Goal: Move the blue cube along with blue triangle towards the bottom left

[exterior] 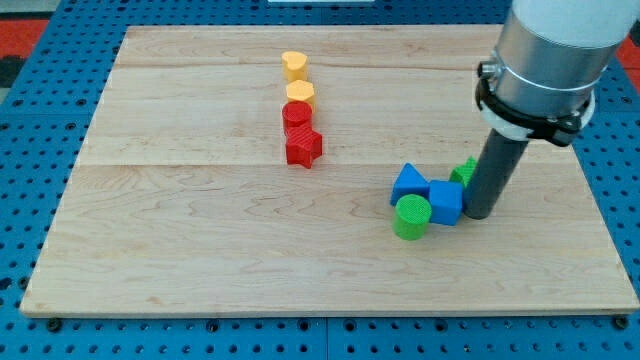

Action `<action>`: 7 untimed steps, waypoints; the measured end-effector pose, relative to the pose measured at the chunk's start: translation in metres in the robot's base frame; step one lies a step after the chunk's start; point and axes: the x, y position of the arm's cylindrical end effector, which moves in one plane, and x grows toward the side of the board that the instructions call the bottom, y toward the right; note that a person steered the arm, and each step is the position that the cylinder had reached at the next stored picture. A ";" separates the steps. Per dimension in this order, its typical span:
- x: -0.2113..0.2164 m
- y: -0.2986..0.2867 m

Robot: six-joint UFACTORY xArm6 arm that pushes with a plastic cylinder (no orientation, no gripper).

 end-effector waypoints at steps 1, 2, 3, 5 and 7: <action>-0.008 -0.023; -0.025 -0.037; -0.035 -0.051; -0.051 -0.096; -0.044 -0.180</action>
